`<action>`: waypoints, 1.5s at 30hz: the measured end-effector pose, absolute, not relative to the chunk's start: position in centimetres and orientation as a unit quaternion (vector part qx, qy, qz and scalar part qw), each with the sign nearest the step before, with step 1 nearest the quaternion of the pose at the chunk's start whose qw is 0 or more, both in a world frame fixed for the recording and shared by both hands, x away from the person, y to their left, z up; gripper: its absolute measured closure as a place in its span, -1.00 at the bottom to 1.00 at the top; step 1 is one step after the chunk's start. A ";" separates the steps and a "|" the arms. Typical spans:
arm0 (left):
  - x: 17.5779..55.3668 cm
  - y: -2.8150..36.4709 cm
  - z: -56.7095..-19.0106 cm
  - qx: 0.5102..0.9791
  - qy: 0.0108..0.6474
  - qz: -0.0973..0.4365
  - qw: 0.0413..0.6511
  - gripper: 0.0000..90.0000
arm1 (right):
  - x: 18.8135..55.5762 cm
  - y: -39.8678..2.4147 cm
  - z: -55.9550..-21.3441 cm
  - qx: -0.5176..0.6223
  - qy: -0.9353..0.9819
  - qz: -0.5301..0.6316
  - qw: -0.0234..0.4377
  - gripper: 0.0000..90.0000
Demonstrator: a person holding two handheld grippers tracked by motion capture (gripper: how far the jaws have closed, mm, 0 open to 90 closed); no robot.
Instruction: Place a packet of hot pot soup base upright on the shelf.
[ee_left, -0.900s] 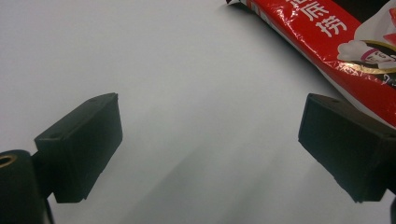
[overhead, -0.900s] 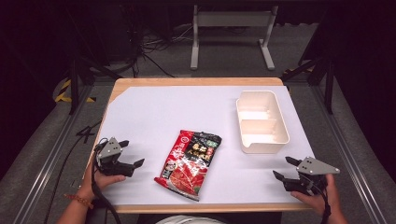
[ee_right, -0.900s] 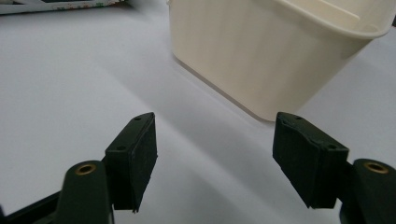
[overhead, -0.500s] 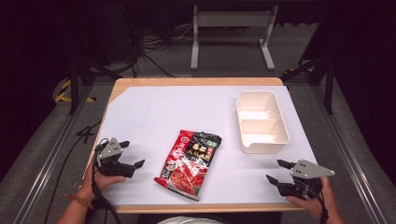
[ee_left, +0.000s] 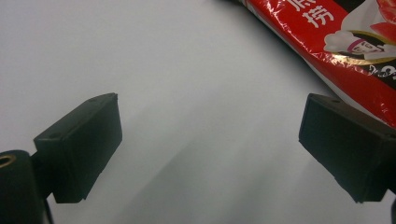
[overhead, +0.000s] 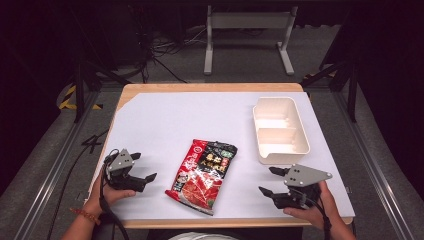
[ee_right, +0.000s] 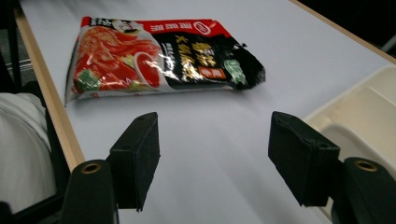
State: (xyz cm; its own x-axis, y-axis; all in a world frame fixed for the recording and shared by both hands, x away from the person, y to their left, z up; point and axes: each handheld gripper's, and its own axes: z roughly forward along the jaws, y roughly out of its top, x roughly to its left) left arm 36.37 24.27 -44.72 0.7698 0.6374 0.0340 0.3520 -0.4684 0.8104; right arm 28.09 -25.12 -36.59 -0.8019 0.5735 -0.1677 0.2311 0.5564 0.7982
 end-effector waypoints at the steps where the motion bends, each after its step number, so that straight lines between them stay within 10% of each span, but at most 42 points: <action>1: 36.4 24.3 -44.7 0.840 0.294 0.168 0.424 -0.85 | 28.2 -24.4 -36.3 0.222 0.863 0.405 0.206 -0.25; 16: 36.3 24.1 -44.7 0.843 0.284 0.166 0.425 -0.84 | 34.3 -16.4 -34.0 0.161 0.897 0.375 0.172 -0.25; 45: 36.2 23.6 -44.8 0.850 0.271 0.152 0.426 -0.85 | 46.8 -10.7 -40.8 0.285 0.926 0.240 0.070 -0.60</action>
State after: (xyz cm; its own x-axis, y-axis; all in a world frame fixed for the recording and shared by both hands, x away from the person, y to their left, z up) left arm 36.24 23.65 -44.77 0.8066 0.5904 0.0275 0.3312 -0.4900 0.8063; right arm 46.81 -10.72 -40.83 -0.8281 0.5606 0.0079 0.4939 0.7228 0.4832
